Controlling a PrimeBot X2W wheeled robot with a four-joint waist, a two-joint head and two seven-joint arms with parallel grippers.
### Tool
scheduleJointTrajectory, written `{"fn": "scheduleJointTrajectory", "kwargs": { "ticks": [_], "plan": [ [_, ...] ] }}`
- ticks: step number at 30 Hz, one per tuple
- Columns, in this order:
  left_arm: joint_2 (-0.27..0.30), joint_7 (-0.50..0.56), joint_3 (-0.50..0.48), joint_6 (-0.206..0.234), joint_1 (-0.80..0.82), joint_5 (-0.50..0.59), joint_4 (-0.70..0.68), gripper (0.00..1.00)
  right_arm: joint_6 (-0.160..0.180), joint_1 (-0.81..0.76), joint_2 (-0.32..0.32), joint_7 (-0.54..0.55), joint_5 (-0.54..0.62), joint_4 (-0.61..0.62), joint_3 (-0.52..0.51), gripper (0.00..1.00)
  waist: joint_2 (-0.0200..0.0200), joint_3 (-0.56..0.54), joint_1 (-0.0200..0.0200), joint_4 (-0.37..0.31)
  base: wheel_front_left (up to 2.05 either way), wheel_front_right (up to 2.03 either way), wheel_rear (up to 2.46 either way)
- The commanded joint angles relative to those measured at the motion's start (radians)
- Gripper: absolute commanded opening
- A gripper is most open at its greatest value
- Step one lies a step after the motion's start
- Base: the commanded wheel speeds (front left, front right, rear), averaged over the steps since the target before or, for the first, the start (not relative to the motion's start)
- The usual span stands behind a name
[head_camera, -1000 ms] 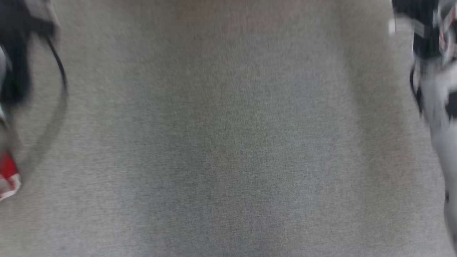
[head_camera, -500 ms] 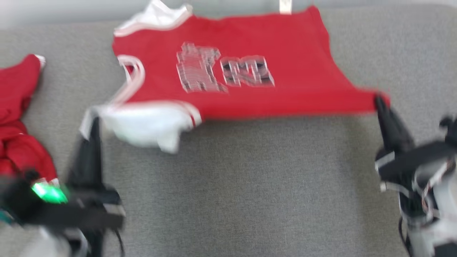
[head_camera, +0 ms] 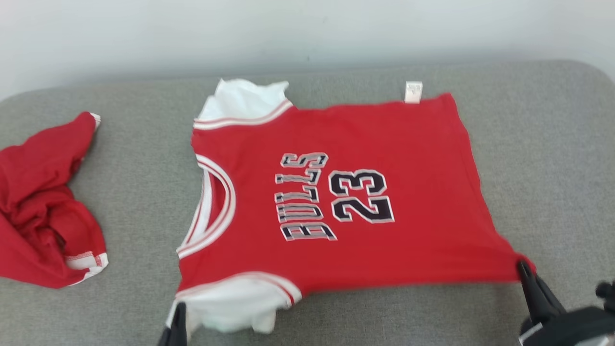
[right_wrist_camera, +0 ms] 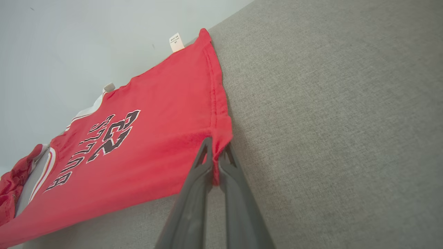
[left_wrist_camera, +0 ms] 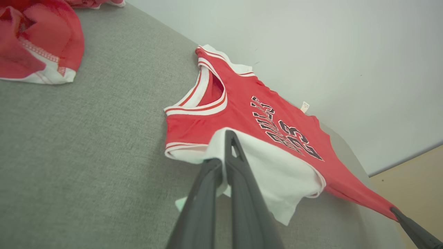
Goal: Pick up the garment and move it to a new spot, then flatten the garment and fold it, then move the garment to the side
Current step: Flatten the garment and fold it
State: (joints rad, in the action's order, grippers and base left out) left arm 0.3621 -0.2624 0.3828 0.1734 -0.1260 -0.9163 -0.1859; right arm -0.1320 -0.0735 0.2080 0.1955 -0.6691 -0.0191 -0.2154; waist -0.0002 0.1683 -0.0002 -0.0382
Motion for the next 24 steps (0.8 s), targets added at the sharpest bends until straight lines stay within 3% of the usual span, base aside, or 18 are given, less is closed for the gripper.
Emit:
{"fn": "scheduleJointTrajectory", "kwargs": {
  "ticks": [1,11,24],
  "plan": [
    [-0.003,-0.003,-0.004,-0.006,-0.021,0.009,0.008,0.0,0.003,-0.025,-0.008,0.004,0.01,0.004,-0.014,0.0,0.0002,-0.034,0.0002,0.014,0.0,0.0,0.0],
    [-0.042,-0.001,0.051,-0.035,-0.123,0.013,0.064,0.0,0.003,-0.196,-0.1,0.056,0.032,0.027,-0.123,0.0,0.0002,-0.086,0.0002,0.05,0.0,0.0,0.0],
    [-0.012,0.062,0.075,-0.07,0.057,0.054,0.125,0.0,0.003,-0.069,-0.117,0.118,0.031,0.02,-0.079,0.0,0.0002,-0.069,0.0002,0.014,0.0,0.0,0.0]
  ]
}}
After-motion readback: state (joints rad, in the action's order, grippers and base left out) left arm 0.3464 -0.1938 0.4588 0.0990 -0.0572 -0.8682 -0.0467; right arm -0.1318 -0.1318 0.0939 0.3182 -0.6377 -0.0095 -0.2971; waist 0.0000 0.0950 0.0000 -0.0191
